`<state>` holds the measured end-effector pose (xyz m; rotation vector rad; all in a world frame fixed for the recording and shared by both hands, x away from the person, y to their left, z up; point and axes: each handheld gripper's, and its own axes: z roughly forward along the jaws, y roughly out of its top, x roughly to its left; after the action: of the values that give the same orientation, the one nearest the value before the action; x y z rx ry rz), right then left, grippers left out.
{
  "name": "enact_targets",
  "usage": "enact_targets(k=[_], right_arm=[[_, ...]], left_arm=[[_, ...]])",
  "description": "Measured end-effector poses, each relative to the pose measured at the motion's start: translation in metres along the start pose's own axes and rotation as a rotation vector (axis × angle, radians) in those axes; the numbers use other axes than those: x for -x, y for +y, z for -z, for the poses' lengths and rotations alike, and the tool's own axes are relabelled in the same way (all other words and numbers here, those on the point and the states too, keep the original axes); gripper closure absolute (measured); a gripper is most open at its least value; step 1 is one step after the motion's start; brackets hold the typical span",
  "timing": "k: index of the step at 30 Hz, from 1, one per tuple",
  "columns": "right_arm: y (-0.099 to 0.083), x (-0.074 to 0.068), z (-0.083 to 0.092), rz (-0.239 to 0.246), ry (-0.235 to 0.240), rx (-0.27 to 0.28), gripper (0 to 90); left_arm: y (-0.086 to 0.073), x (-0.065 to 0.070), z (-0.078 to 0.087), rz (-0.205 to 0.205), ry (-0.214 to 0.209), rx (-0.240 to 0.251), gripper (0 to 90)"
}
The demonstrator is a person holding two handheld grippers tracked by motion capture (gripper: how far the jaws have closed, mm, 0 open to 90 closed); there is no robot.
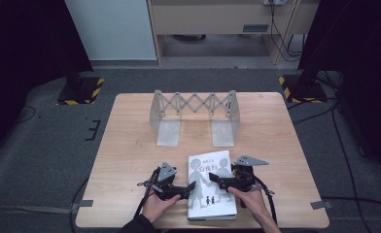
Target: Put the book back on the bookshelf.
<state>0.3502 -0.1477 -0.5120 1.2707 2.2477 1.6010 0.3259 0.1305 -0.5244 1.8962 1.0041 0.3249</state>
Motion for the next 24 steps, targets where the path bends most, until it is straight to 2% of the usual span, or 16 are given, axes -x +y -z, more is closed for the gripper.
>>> enact_targets(k=[6,7,10,12,16,18,19,22,24], right_arm=[[-0.0016,-0.0041,0.0011,-0.010,0.023,-0.002,19.7],[-0.0023,-0.0039,-0.0020,-0.016,0.033,-0.018,20.3],[-0.0040,-0.0056,-0.0064,0.003,0.035,-0.031,20.0],[-0.0039,-0.0058,-0.0066,-0.001,0.037,-0.032,20.2],[-0.0049,-0.0053,-0.0063,-0.011,0.044,-0.025,22.1],[-0.0050,-0.0047,-0.0063,-0.013,0.046,-0.025,24.9],[-0.0039,-0.0029,-0.0050,-0.040,0.042,-0.029,31.0],[-0.0034,-0.0014,-0.0044,-0.046,0.043,-0.032,33.6],[-0.0022,0.0000,-0.0036,-0.063,0.038,-0.040,38.9]], left_arm=[[-0.0007,-0.0013,0.0000,0.018,-0.008,-0.001,3.8],[-0.0008,-0.0014,-0.0001,0.018,-0.009,-0.001,3.8],[-0.0010,-0.0012,-0.0001,0.015,-0.009,0.000,4.1],[-0.0011,-0.0013,0.0000,0.021,-0.011,0.001,4.3],[-0.0010,-0.0030,0.0006,0.032,-0.014,0.001,7.9],[-0.0008,-0.0044,0.0017,0.033,-0.016,0.001,9.2],[-0.0009,-0.0053,0.0024,0.035,-0.011,0.004,12.7],[-0.0005,-0.0081,0.0034,0.043,-0.002,0.005,13.9],[0.0004,-0.0097,0.0051,0.052,-0.003,0.001,17.8]])
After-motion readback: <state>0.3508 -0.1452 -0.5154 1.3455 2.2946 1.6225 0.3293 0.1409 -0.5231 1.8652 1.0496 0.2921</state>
